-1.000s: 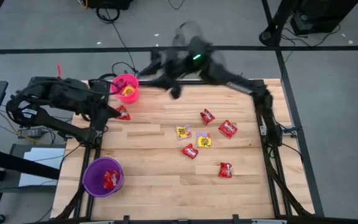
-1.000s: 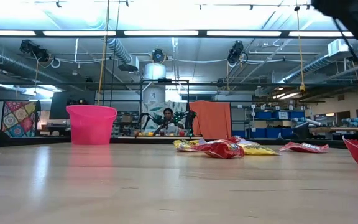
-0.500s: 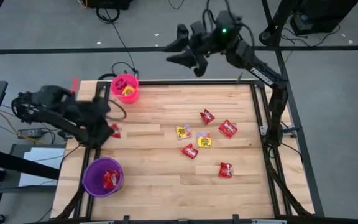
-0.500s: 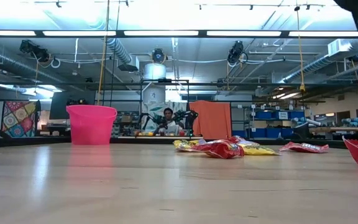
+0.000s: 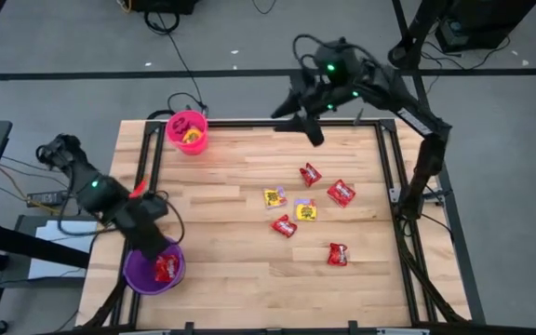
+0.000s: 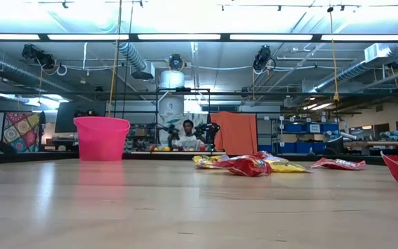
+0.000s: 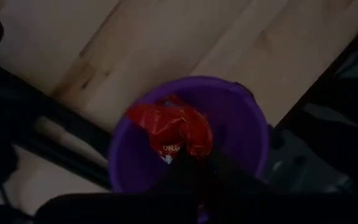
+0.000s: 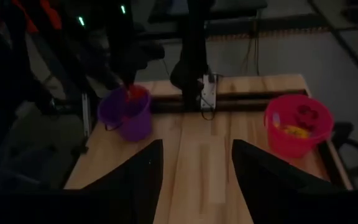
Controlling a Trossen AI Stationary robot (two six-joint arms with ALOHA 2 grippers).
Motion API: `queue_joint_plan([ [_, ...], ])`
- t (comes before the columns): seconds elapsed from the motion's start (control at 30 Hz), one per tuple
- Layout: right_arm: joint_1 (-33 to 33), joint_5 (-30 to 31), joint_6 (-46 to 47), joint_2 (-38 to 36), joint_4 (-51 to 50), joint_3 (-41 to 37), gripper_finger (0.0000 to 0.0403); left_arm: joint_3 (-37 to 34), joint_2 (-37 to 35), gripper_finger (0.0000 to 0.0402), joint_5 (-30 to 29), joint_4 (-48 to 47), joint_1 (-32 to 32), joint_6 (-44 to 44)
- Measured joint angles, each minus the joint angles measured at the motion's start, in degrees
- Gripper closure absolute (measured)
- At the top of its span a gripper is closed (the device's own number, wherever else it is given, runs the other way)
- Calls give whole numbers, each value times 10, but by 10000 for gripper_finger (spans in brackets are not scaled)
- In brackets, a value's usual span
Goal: Sort candy by brand, put in halloween buckets
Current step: Put the red candy into the violet bucket
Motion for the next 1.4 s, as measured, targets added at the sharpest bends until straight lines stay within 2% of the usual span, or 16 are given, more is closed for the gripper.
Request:
queue_joint_plan([
  [0.13,22,43,-9,-32,-42,5,199,0,22,394,-36,9,-59,-72],
  [0.27,43,81,-13,-34,-67,2,199,0,55,394,-40,9,-94,-101],
  [0.4,55,91,-7,-41,-77,2,199,0,85,394,-39,2,-110,-118],
  [0.7,66,102,-1,-40,-83,2,199,0,138,394,22,2,-113,-118],
  [0.8,64,103,-1,-42,-81,3,199,0,146,371,32,4,-113,-120],
  [1.1,62,105,-1,-41,-82,2,199,3,147,264,25,-2,-109,-120],
  [1.17,58,105,-1,-40,-82,2,199,18,147,252,-5,-13,-100,-120],
  [1.23,51,113,-1,-42,-82,2,199,45,144,246,-65,-29,-86,-117],
  [1.33,35,152,-2,-51,-87,2,199,100,139,245,-210,-63,-57,-104],
  [1.4,19,184,-4,-61,-103,2,199,130,133,244,-299,-57,-27,-57],
])
